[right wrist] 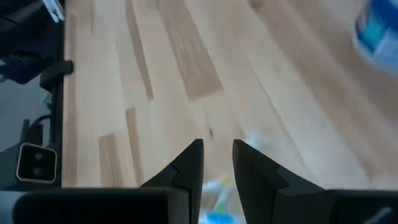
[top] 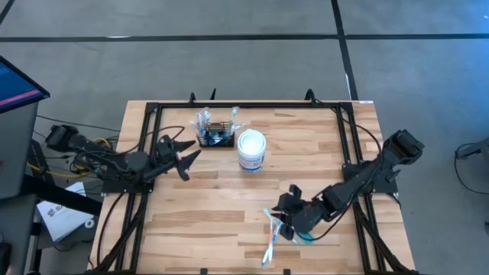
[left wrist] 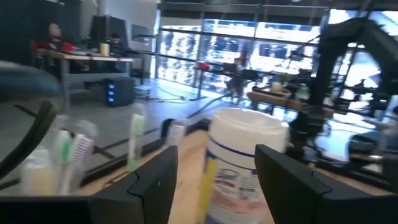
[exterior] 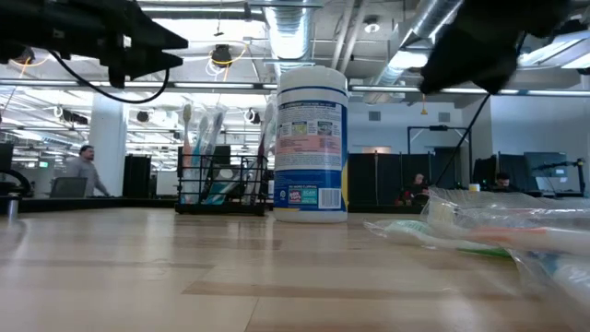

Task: Pick & Place toothbrushing station
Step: Put the orange toothbrush into the mesh organizer

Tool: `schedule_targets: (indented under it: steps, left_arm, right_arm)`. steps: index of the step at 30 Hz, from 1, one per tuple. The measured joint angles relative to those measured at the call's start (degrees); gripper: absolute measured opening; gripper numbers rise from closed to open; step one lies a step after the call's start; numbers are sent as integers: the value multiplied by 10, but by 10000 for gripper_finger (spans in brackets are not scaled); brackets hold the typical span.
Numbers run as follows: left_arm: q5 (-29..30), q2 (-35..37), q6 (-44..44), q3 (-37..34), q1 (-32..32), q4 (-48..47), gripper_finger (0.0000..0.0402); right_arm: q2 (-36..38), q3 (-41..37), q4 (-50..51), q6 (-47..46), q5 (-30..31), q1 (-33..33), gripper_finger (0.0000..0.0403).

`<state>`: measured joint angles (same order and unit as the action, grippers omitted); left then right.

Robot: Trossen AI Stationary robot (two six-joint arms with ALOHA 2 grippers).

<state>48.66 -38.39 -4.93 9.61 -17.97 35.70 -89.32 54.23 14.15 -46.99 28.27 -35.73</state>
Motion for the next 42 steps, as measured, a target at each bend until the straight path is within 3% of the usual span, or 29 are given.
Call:
schedule_targets:
  steps: [7,15,25,42]
  left_arm:
    - [-2,0,-16,0,-38,7,208]
    - [-5,-25,-34,0,-43,19,208]
    - [-17,-50,-35,0,-43,58,208]
    - [-20,-50,-31,0,-42,64,208]
  right_arm:
    - [0,-49,-30,-105,-2,-24,78]
    - [-21,-69,-86,-125,-22,-25,78]
    - [-97,-69,-176,-127,-107,-18,78]
    - [-102,-68,-176,-139,-128,-14,78]
